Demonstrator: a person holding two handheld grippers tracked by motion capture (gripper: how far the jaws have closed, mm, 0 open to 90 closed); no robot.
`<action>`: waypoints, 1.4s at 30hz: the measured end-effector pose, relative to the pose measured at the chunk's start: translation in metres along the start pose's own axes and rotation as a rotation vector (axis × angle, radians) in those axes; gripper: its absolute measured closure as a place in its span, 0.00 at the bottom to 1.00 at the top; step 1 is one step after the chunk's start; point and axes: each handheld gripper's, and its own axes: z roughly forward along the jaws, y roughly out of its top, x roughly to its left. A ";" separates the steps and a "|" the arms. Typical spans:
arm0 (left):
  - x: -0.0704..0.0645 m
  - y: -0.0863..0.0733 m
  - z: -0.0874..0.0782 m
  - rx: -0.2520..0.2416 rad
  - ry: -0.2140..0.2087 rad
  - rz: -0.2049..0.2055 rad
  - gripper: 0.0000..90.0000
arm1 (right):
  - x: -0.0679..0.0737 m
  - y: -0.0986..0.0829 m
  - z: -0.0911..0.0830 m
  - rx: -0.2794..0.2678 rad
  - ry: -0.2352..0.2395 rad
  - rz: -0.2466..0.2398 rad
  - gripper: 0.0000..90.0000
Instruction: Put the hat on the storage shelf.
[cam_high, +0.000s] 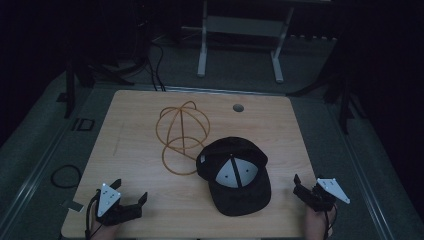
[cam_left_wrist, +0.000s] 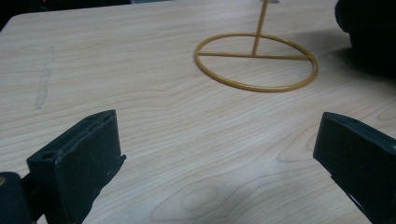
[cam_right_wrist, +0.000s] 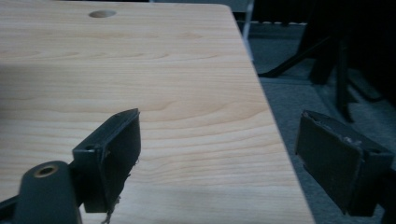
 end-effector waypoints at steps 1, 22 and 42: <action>0.001 0.000 0.000 0.003 -0.003 -0.009 0.01 | 0.000 0.000 0.000 0.004 0.009 -0.002 0.16; -0.001 0.001 0.001 0.002 -0.021 -0.010 0.01 | 0.049 0.078 -0.040 -0.017 0.400 -0.140 0.13; 0.000 0.002 0.000 0.001 -0.037 -0.010 0.01 | 0.121 0.112 0.027 0.098 0.494 -0.333 0.45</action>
